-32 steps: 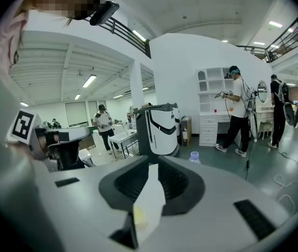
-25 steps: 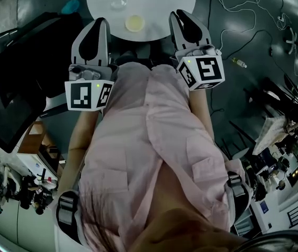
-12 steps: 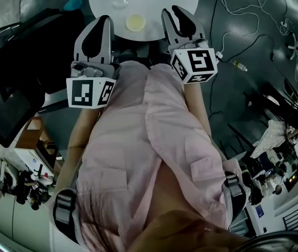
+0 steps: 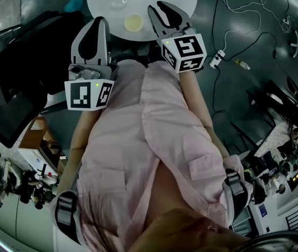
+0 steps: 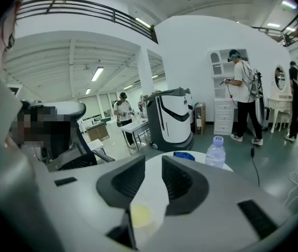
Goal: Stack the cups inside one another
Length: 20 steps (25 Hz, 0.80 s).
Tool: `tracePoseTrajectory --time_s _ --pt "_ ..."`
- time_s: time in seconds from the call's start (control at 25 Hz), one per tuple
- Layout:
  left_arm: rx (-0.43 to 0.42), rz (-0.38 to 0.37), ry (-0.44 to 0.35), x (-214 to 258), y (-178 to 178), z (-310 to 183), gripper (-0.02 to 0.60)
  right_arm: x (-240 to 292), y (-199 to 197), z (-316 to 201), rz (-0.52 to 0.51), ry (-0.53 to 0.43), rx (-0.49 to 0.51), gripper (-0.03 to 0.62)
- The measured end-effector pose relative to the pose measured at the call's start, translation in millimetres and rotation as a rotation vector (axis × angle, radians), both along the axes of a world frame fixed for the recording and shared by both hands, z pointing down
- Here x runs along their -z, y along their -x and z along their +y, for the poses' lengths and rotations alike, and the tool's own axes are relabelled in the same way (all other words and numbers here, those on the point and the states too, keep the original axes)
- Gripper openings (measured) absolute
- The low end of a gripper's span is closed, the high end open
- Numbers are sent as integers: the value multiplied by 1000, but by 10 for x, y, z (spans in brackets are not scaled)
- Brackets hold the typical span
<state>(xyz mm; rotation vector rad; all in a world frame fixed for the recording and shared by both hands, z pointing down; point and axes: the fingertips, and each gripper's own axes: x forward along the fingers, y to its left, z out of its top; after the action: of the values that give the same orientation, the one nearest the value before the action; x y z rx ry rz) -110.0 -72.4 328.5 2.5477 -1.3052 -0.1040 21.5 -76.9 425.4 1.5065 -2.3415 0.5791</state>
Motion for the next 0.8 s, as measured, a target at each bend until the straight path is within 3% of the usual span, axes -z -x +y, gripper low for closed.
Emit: tracePoseTrajectory --time_s 0.8 --pt "-15 -8 -9 25 -86 -24 15 -660 194 50 24 181 88 82"
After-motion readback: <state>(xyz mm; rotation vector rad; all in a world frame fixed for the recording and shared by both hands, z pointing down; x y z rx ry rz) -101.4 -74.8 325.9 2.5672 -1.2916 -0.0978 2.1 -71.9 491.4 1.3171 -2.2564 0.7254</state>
